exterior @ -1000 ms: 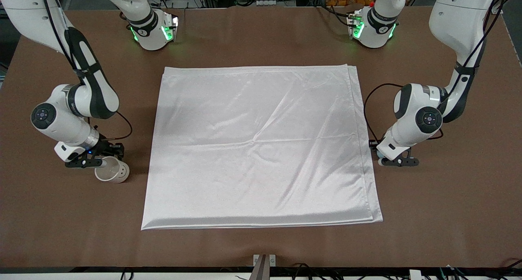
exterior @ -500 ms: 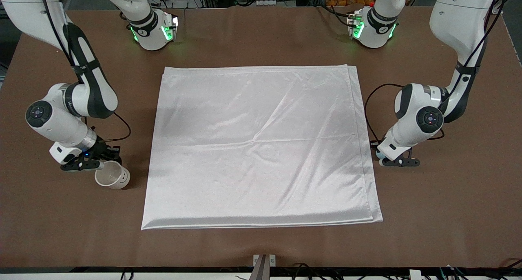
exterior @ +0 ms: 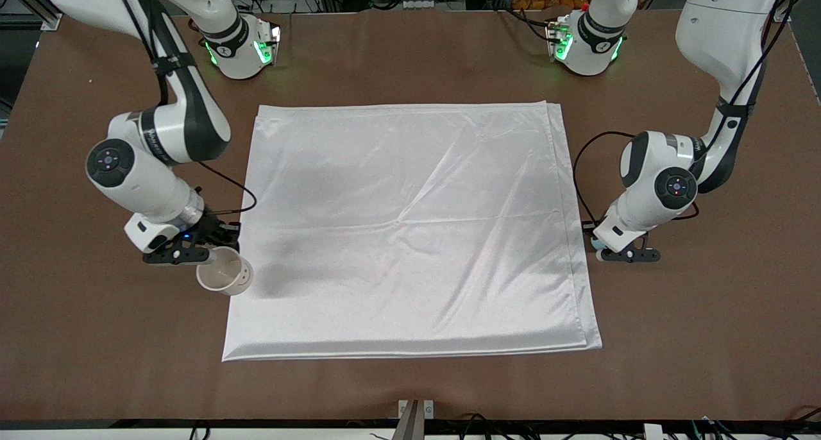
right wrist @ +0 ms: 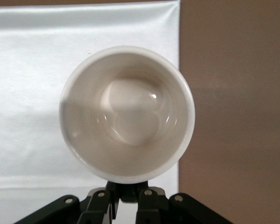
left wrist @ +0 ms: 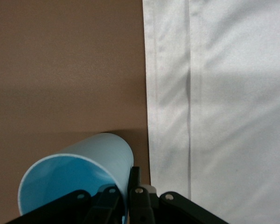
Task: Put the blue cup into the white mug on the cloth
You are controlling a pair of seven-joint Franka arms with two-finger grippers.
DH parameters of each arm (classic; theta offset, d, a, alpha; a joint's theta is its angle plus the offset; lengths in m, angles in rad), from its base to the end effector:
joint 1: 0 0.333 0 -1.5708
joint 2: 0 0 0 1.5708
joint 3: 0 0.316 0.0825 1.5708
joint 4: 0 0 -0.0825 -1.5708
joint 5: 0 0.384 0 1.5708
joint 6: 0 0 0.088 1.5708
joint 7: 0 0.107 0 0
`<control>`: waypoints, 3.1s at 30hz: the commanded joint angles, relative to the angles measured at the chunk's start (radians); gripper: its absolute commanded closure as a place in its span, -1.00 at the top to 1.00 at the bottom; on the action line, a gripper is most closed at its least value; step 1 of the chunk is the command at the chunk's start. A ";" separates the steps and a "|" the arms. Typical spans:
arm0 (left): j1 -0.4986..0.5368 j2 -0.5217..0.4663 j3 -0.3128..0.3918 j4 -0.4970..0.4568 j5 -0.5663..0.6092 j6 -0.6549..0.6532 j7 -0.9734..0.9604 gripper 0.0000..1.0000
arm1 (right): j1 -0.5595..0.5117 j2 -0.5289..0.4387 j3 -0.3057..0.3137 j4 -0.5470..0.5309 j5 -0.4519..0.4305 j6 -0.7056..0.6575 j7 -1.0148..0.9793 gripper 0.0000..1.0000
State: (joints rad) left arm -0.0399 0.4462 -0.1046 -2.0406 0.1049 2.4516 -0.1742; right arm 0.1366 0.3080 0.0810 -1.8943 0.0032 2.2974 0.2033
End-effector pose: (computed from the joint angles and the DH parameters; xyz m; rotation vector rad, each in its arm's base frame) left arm 0.5885 -0.0847 0.2195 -3.1156 0.0668 0.0431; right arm 0.6165 0.1335 0.3514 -3.0923 -0.0113 -0.1367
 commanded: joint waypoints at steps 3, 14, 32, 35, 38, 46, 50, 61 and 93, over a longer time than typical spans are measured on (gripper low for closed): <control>-0.001 -0.024 -0.006 -0.003 0.019 0.001 -0.014 -1.00 | 0.099 0.019 0.043 0.075 0.017 -0.045 0.200 -1.00; -0.001 -0.083 -0.009 -0.001 0.019 -0.031 -0.008 -1.00 | 0.319 0.138 0.039 0.236 0.014 -0.090 0.378 -1.00; -0.005 -0.285 -0.023 0.040 0.019 -0.230 0.002 -1.00 | 0.580 0.427 0.002 0.547 -0.005 -0.116 0.567 -1.00; -0.005 -0.313 -0.024 0.057 0.019 -0.278 0.002 -1.00 | 0.598 0.462 0.000 0.590 -0.005 -0.118 0.574 -1.00; -0.005 -0.342 -0.032 0.083 0.019 -0.338 0.002 -1.00 | 0.617 0.499 0.000 0.624 -0.008 -0.118 0.574 -1.00; -0.005 -0.371 -0.049 0.190 0.015 -0.546 0.025 -1.00 | 0.650 0.566 -0.009 0.696 -0.037 -0.118 0.574 -1.00; -0.003 -0.374 -0.063 0.229 0.010 -0.600 0.025 -1.00 | 0.664 0.583 -0.015 0.712 -0.045 -0.115 0.574 -1.00; -0.005 -0.394 -0.067 0.284 0.006 -0.669 0.027 -1.00 | 0.670 0.570 -0.012 0.715 -0.126 -0.121 0.581 1.00; -0.040 -0.301 -0.340 0.350 0.021 -0.692 0.027 -1.00 | 0.175 -0.170 0.105 0.362 -0.085 -0.506 0.283 1.00</control>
State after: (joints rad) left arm -0.0623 0.0784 -0.3892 -1.7399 0.1049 1.7847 -0.1515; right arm 0.4098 0.2525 0.1603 -1.4476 -0.0943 1.8185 0.5987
